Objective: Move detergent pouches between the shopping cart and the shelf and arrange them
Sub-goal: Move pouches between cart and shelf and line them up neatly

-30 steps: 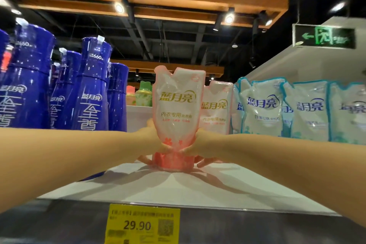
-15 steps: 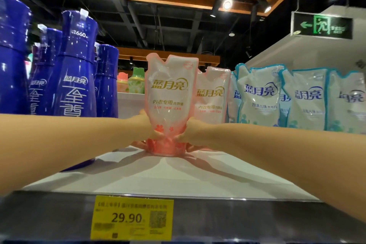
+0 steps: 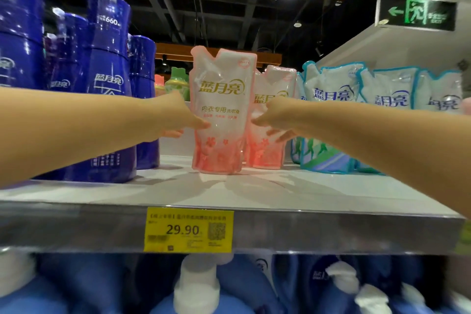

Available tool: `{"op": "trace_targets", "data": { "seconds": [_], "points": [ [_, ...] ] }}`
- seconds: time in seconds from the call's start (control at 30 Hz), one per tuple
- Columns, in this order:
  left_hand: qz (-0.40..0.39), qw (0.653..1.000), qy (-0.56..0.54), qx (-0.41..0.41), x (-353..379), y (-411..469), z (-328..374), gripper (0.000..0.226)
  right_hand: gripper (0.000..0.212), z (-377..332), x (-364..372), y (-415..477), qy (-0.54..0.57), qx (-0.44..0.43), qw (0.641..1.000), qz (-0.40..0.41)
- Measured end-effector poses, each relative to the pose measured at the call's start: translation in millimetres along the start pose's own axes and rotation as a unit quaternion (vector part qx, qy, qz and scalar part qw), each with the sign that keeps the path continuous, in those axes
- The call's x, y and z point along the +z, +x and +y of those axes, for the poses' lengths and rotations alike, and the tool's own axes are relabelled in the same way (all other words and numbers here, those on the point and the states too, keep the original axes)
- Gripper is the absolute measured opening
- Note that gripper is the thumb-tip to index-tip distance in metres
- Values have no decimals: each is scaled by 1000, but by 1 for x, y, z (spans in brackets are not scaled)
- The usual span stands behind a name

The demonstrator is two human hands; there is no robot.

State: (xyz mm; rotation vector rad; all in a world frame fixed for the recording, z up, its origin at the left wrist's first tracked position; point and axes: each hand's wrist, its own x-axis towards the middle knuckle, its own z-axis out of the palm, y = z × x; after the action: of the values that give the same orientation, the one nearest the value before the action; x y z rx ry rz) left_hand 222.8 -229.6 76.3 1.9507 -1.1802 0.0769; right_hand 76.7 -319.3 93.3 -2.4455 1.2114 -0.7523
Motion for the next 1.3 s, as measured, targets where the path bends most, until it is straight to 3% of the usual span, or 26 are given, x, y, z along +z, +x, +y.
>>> {"op": "trace_targets", "data": {
  "seconds": [0.1,0.23,0.37,0.5,0.63,0.77,0.93,1.3],
  "points": [
    [15,998,-6,58,-8,-10,2,67,51,-5,-2,-17,-107,-23,993,50],
    [-1,987,2,160,-23,-38,3,51,43,-9,-6,-47,-253,-107,951,140],
    [32,964,14,265,-34,-71,4,3,37,-12,0,-71,-232,-168,941,182],
    [56,942,-9,331,-29,-105,11,18,38,-8,2,-98,-191,-178,934,245],
    [85,936,-70,334,-18,-146,20,20,38,10,0,-152,-124,-178,917,334],
    [75,930,-162,322,8,-209,39,21,36,47,0,-244,-80,-142,910,382],
    [36,911,-251,325,62,-321,88,14,33,109,-17,-370,-108,-77,896,424],
    [-144,843,-343,389,204,-572,233,16,36,274,-70,-636,-143,169,858,463]
  ]
}}
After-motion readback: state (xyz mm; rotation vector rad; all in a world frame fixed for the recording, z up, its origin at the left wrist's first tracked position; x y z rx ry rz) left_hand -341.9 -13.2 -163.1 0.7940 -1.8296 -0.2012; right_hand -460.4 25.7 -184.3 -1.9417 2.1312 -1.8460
